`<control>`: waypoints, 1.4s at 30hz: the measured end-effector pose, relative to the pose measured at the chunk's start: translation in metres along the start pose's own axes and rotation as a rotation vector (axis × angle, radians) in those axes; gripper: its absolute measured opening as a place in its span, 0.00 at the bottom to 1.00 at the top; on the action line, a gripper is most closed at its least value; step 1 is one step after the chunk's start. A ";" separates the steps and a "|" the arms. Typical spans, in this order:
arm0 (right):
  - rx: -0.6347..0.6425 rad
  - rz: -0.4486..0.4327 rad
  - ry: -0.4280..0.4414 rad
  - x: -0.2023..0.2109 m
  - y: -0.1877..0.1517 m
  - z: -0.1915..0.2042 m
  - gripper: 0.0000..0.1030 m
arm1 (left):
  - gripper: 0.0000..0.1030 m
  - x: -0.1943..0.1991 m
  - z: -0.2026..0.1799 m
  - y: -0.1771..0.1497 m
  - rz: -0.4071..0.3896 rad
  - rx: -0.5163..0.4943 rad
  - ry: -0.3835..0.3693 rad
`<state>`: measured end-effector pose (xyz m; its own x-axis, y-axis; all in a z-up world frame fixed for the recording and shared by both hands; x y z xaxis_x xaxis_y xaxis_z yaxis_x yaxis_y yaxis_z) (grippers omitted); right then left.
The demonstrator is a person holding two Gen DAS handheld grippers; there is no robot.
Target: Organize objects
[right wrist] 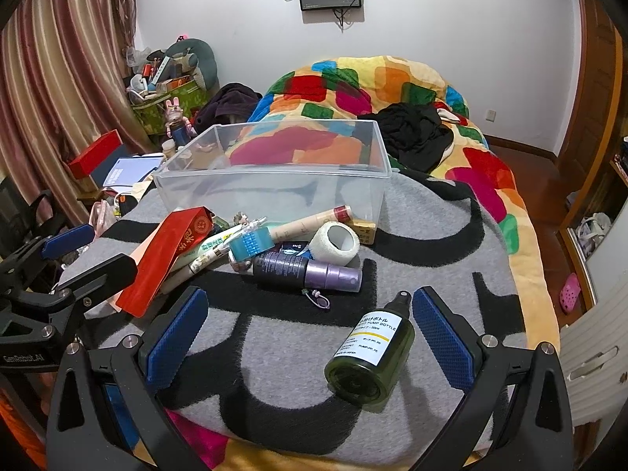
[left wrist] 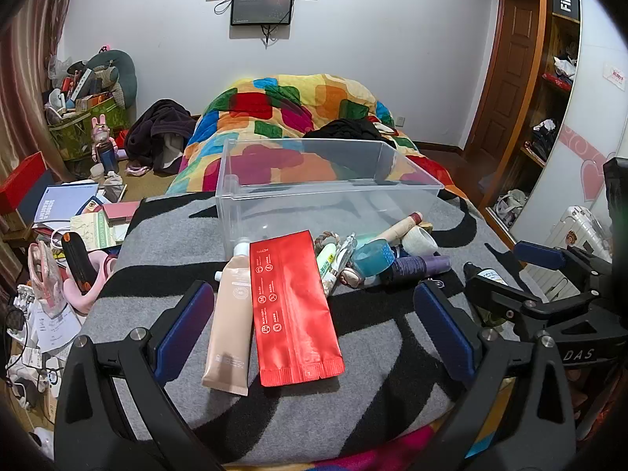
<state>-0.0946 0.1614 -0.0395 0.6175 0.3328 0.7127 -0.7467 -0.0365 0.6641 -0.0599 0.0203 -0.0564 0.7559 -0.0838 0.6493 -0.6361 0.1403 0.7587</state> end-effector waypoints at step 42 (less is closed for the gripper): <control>-0.012 0.000 0.009 0.001 0.001 0.003 1.00 | 1.00 -0.001 0.001 -0.004 0.008 0.008 0.002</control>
<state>-0.0940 0.1591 -0.0372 0.6154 0.3413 0.7105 -0.7495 -0.0256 0.6615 -0.0581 0.0191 -0.0596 0.7510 -0.0805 0.6554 -0.6435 0.1336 0.7537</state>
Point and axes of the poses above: each gripper's, at about its wrist camera, not at the fingertips, and x roughly against the way its jaws point, z to its left, y to its top, the point moved 8 cm from there along -x, roughly the way its jaws point, and after that the axes turned 11 degrees about -x, right-handed, at the moved point
